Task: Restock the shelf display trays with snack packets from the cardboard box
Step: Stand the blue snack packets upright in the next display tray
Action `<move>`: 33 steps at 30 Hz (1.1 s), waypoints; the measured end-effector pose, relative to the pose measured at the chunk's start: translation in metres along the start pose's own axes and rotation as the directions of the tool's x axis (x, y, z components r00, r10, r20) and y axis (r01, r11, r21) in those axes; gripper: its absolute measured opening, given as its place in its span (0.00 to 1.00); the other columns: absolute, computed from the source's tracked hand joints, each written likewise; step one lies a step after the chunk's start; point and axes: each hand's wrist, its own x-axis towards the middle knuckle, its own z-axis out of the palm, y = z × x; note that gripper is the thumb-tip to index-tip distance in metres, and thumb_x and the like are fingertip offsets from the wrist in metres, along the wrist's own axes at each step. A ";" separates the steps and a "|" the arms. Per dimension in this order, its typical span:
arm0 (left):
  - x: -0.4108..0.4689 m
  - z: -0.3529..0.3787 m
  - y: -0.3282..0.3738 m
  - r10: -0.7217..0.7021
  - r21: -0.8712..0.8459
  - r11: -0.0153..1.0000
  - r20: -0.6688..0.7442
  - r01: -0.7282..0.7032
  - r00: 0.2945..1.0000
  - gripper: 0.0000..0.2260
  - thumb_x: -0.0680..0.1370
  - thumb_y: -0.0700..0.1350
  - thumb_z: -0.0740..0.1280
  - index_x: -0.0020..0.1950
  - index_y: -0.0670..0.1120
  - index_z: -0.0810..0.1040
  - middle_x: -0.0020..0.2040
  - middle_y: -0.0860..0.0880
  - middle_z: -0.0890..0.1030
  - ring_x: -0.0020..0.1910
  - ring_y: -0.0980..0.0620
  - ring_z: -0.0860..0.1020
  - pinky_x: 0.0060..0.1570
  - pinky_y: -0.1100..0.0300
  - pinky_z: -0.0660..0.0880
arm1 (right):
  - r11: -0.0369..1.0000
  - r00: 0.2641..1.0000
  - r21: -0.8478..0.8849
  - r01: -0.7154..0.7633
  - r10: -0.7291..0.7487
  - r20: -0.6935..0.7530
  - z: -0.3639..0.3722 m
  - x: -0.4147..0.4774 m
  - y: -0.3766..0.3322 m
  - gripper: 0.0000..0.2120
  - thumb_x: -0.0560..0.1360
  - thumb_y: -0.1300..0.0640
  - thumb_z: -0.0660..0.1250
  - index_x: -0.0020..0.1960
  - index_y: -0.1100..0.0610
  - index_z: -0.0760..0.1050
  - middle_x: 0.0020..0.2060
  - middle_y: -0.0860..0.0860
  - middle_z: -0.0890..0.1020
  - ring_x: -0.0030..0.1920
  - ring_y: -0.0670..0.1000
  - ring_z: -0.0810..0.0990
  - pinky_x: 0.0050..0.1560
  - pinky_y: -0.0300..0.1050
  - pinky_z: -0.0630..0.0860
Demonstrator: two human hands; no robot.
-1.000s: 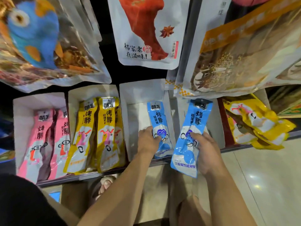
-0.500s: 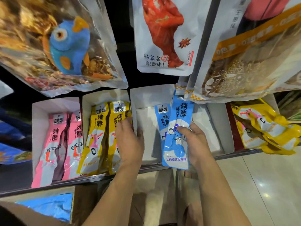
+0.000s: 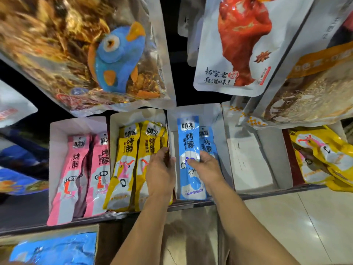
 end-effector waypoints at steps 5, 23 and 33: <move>0.001 -0.001 -0.001 -0.006 -0.032 0.999 -0.004 0.006 1.000 0.15 0.80 0.48 0.69 0.66 0.53 0.76 0.55 0.51 0.82 0.53 0.53 0.81 0.51 0.55 0.81 | 0.982 0.998 -0.188 -0.013 0.001 -0.063 0.018 0.005 0.012 0.10 0.77 0.62 0.72 0.54 0.54 0.75 0.45 0.47 0.82 0.45 0.47 0.82 0.44 0.35 0.76; -0.022 -0.101 0.057 0.006 0.278 0.955 0.326 -0.102 0.945 0.24 0.80 0.48 0.66 0.76 0.45 0.68 0.71 0.43 0.75 0.68 0.43 0.73 0.67 0.51 0.72 | 0.377 0.945 -0.895 0.238 -0.303 0.123 0.017 -0.115 -0.074 0.22 0.82 0.50 0.60 0.72 0.58 0.68 0.66 0.57 0.75 0.67 0.59 0.71 0.66 0.54 0.71; -0.068 -0.314 0.089 0.096 0.710 0.686 0.125 -0.156 0.988 0.22 0.78 0.58 0.61 0.70 0.51 0.72 0.66 0.47 0.76 0.66 0.41 0.72 0.62 0.49 0.71 | 0.014 0.778 -0.861 0.508 -0.436 0.452 0.091 -0.256 -0.165 0.24 0.82 0.44 0.58 0.72 0.56 0.66 0.69 0.56 0.71 0.70 0.61 0.67 0.69 0.57 0.67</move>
